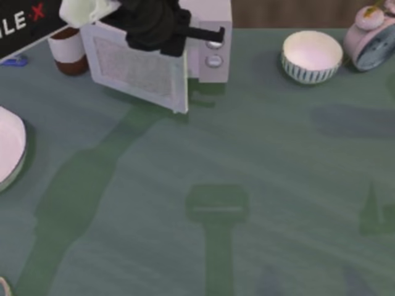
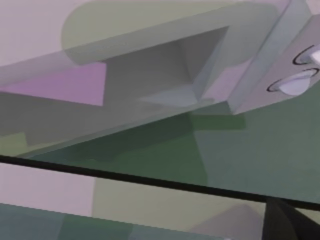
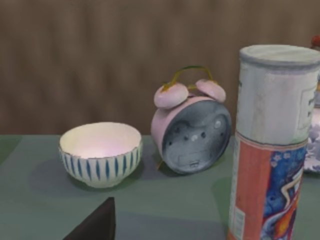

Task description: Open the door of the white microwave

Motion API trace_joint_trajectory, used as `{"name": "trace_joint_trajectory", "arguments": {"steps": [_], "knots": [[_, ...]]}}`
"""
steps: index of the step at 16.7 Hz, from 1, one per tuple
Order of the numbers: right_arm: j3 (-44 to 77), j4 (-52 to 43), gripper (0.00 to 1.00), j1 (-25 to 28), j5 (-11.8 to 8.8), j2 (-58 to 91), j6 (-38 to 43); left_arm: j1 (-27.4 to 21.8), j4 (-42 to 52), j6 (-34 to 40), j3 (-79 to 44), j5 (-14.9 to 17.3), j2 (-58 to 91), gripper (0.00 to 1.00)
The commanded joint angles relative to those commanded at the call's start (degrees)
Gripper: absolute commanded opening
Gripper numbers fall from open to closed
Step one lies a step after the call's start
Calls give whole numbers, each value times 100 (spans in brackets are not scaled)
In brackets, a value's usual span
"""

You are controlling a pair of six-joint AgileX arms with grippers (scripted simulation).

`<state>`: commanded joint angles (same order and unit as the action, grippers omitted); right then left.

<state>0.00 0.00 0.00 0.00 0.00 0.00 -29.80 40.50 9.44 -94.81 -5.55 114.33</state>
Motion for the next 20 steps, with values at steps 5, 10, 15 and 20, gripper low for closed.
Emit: {"name": "trace_joint_trajectory", "arguments": {"steps": [5, 10, 15, 20], "knots": [[0, 0, 100, 0, 0, 0, 0, 0, 0, 0, 0, 0, 0, 0], [0, 0, 100, 0, 0, 0, 0, 0, 0, 0, 0, 0, 0, 0], [0, 0, 100, 0, 0, 0, 0, 0, 0, 0, 0, 0, 0, 0], [0, 0, 100, 0, 0, 0, 0, 25, -56, -20, -377, -19, -263, 0]]}}
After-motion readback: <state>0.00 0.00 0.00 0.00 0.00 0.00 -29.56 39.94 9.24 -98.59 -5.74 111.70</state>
